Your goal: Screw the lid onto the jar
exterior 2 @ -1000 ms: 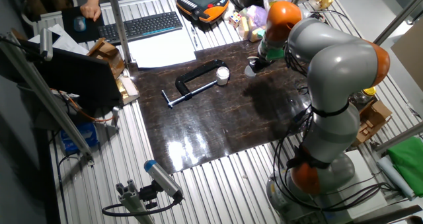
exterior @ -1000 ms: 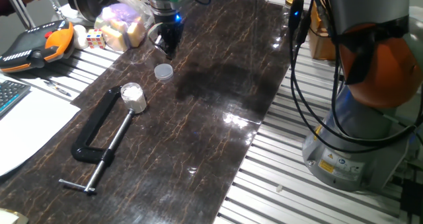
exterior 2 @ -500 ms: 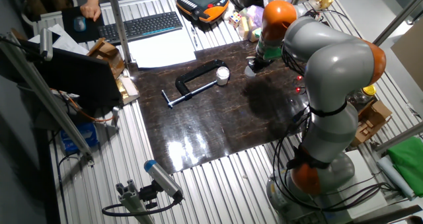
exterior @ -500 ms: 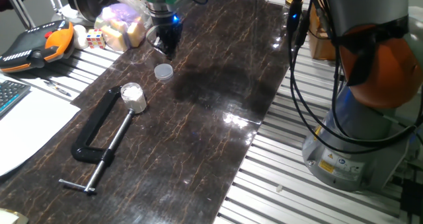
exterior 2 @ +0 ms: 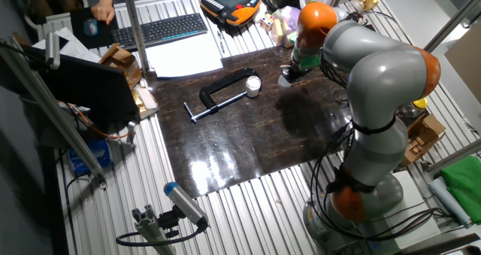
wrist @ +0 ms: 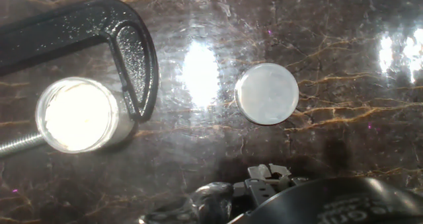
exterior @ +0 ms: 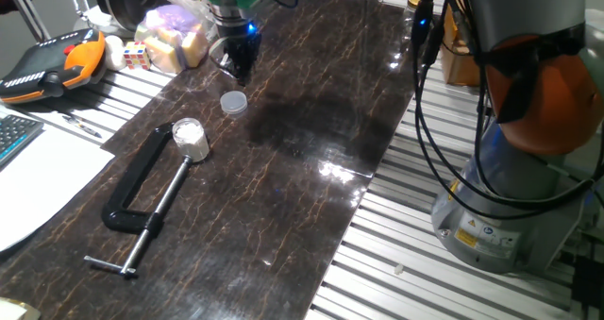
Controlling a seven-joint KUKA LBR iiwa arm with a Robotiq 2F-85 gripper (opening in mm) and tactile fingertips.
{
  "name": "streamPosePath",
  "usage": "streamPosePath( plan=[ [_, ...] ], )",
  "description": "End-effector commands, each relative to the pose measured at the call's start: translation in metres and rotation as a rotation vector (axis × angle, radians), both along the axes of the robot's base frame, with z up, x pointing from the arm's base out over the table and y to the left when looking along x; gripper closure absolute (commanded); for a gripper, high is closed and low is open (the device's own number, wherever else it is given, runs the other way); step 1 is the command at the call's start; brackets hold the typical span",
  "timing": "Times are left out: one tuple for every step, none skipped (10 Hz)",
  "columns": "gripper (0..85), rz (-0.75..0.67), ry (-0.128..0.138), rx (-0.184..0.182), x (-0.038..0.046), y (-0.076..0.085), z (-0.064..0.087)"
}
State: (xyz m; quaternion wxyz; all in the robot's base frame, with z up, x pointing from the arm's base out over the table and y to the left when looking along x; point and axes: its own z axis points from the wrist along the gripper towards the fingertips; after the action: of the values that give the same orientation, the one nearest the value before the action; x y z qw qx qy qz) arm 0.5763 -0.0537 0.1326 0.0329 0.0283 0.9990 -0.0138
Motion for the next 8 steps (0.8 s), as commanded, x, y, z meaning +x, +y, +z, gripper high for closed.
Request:
streamPosePath(
  plan=[
    [84.3, 0.007, -0.001, 0.0, 0.0061, -0.002, -0.005],
    [84.3, 0.007, -0.001, 0.002, 0.0117, -0.003, -0.01],
    [84.3, 0.007, -0.001, 0.0, 0.0169, -0.003, -0.016],
    [84.3, -0.006, -0.008, 0.021, 0.0219, -0.005, -0.022],
    [84.3, -0.02, -0.014, 0.02, 0.0263, -0.006, -0.026],
    [84.3, -0.021, -0.014, 0.017, 0.0288, -0.008, -0.027],
    [84.3, -0.028, -0.011, 0.022, 0.0315, -0.01, -0.029],
    [84.3, -0.031, -0.013, 0.018, 0.0334, -0.009, -0.031]
  ],
)
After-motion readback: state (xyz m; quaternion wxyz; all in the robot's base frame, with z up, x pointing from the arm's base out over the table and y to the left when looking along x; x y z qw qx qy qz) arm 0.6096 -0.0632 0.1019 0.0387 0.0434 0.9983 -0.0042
